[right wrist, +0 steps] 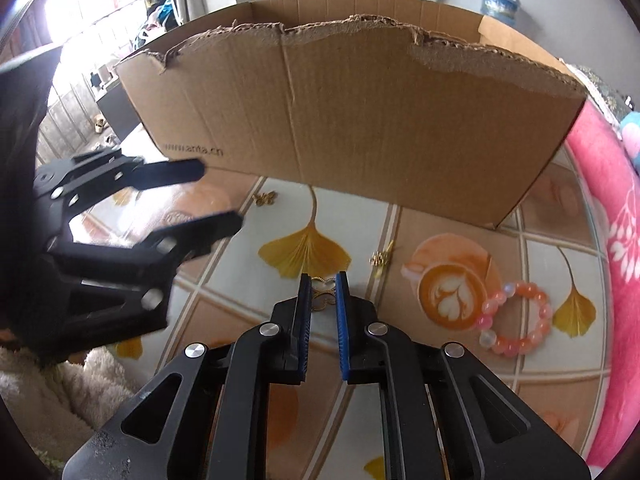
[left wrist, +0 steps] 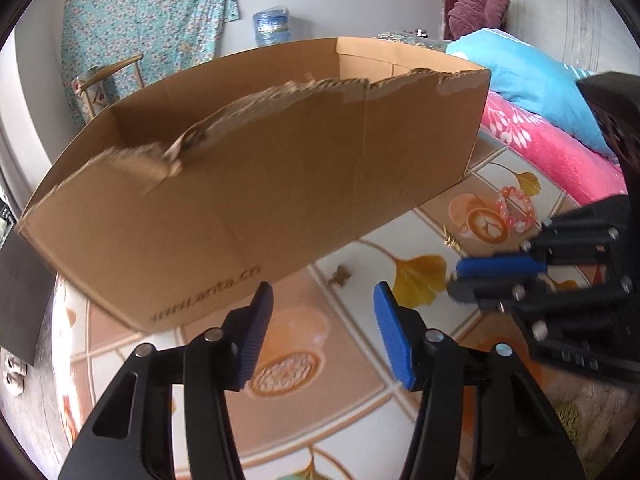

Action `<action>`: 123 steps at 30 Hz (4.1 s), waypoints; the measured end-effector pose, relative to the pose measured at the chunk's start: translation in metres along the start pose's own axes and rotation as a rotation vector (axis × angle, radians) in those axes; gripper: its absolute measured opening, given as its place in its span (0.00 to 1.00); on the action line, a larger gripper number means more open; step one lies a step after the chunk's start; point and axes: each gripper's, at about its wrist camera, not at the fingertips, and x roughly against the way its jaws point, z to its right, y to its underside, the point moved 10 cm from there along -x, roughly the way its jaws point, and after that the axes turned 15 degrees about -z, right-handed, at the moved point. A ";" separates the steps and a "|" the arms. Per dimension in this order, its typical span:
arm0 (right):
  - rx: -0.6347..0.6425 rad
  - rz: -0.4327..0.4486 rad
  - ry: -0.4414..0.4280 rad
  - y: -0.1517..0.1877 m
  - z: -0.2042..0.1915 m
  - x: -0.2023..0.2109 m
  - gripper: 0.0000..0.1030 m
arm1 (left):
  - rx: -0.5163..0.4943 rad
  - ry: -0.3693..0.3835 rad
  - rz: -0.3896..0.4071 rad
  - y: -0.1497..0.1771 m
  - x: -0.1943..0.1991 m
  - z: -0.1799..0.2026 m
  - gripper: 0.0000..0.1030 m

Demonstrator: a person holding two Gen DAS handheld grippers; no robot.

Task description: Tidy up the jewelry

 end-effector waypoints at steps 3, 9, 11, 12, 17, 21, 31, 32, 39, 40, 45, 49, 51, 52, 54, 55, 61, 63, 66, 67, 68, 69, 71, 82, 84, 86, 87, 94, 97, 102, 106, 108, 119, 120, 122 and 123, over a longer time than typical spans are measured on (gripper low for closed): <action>-0.009 0.002 -0.007 0.000 -0.001 0.000 0.10 | -0.016 -0.006 -0.008 -0.006 -0.007 0.004 0.37; -0.019 0.006 -0.020 0.001 0.004 0.003 0.10 | -0.026 -0.015 -0.035 -0.005 -0.017 0.008 0.24; -0.022 0.007 -0.026 -0.006 0.014 0.004 0.10 | -0.023 -0.011 -0.033 -0.006 -0.017 0.008 0.24; -0.024 0.008 -0.029 -0.005 0.016 0.004 0.10 | -0.022 -0.007 -0.032 -0.006 -0.018 0.008 0.23; -0.038 0.012 -0.051 -0.004 0.027 0.009 0.09 | -0.030 0.023 -0.022 -0.007 -0.019 0.012 0.13; -0.039 0.015 -0.054 -0.002 0.031 0.012 0.09 | -0.060 0.011 -0.011 -0.007 -0.018 0.017 0.04; -0.049 0.013 -0.066 0.000 0.040 0.013 0.09 | -0.052 0.035 -0.040 0.003 -0.013 0.018 0.01; -0.051 0.014 -0.067 0.000 0.041 0.013 0.09 | -0.045 0.037 -0.040 0.004 -0.012 0.016 0.01; -0.061 0.016 -0.072 0.000 0.045 0.014 0.09 | 0.033 0.062 -0.037 -0.005 -0.013 0.003 0.26; -0.061 0.016 -0.071 0.000 0.046 0.014 0.09 | 0.038 0.072 -0.038 -0.006 -0.014 0.003 0.27; -0.062 0.018 -0.070 0.000 0.048 0.014 0.09 | 0.064 0.080 -0.038 -0.008 -0.019 0.002 0.27; -0.067 0.019 -0.070 0.001 0.045 0.014 0.09 | 0.060 0.061 -0.032 -0.010 -0.021 0.003 0.27; -0.068 0.021 -0.070 0.001 0.045 0.013 0.09 | 0.046 0.044 -0.030 -0.011 -0.021 0.005 0.27; -0.068 0.021 -0.069 0.001 0.043 0.013 0.09 | 0.038 0.039 -0.028 -0.011 -0.022 0.006 0.24; -0.068 0.022 -0.068 0.000 0.043 0.015 0.09 | 0.033 0.039 -0.025 -0.012 -0.022 0.008 0.20; -0.068 0.022 -0.068 0.000 0.043 0.014 0.09 | 0.032 0.039 -0.024 -0.012 -0.022 0.009 0.16; -0.072 0.022 -0.076 -0.001 0.043 0.013 0.09 | 0.028 0.038 -0.020 -0.013 -0.022 0.009 0.12; -0.075 0.022 -0.081 -0.001 0.044 0.013 0.09 | 0.029 0.041 -0.021 -0.013 -0.022 0.009 0.12; -0.080 0.022 -0.085 -0.001 0.046 0.013 0.09 | 0.026 0.042 -0.022 -0.012 -0.021 0.009 0.12; -0.082 0.022 -0.086 -0.001 0.047 0.013 0.09 | 0.027 0.045 -0.022 -0.011 -0.020 0.009 0.11; -0.084 0.023 -0.088 -0.001 0.047 0.014 0.09 | 0.026 0.049 -0.022 -0.010 -0.019 0.009 0.11; -0.085 0.026 -0.089 -0.001 0.048 0.016 0.09 | 0.026 0.051 -0.025 -0.009 -0.018 0.009 0.11; -0.081 0.033 -0.087 -0.001 0.048 0.019 0.09 | 0.029 0.055 -0.026 -0.005 -0.015 0.008 0.11; -0.068 0.077 -0.073 0.000 0.049 0.045 0.09 | 0.019 0.049 0.018 0.010 0.015 0.006 0.11; -0.063 0.100 -0.073 -0.003 0.049 0.057 0.09 | 0.010 0.047 0.044 0.009 0.031 0.006 0.11; -0.056 0.139 -0.076 -0.010 0.050 0.078 0.09 | -0.003 0.043 0.087 0.004 0.053 0.006 0.11; -0.050 0.166 -0.075 -0.015 0.051 0.090 0.09 | -0.008 0.046 0.108 0.001 0.063 0.006 0.11; 0.001 0.370 -0.097 -0.066 0.060 0.164 0.09 | -0.027 0.058 0.318 -0.049 0.142 -0.007 0.11; 0.014 0.395 -0.098 -0.092 0.065 0.163 0.09 | -0.002 0.022 0.320 -0.075 0.138 -0.026 0.11; -0.013 0.284 -0.162 -0.129 0.073 0.122 0.09 | 0.117 0.050 0.139 -0.098 0.082 -0.069 0.11; -0.055 0.185 -0.208 -0.146 0.082 0.089 0.09 | 0.172 0.104 0.027 -0.103 0.051 -0.083 0.11; -0.078 0.158 -0.233 -0.152 0.086 0.080 0.12 | 0.182 0.137 -0.010 -0.103 0.042 -0.084 0.11; -0.161 0.252 -0.274 -0.148 0.112 0.119 0.22 | 0.265 0.175 -0.022 -0.094 0.037 -0.095 0.28; -0.165 0.263 -0.271 -0.148 0.116 0.122 0.22 | 0.267 0.175 -0.012 -0.094 0.041 -0.096 0.29; -0.175 0.291 -0.264 -0.145 0.119 0.132 0.25 | 0.269 0.172 0.009 -0.094 0.048 -0.097 0.30; -0.181 0.305 -0.260 -0.141 0.121 0.139 0.27 | 0.270 0.169 0.021 -0.093 0.053 -0.098 0.32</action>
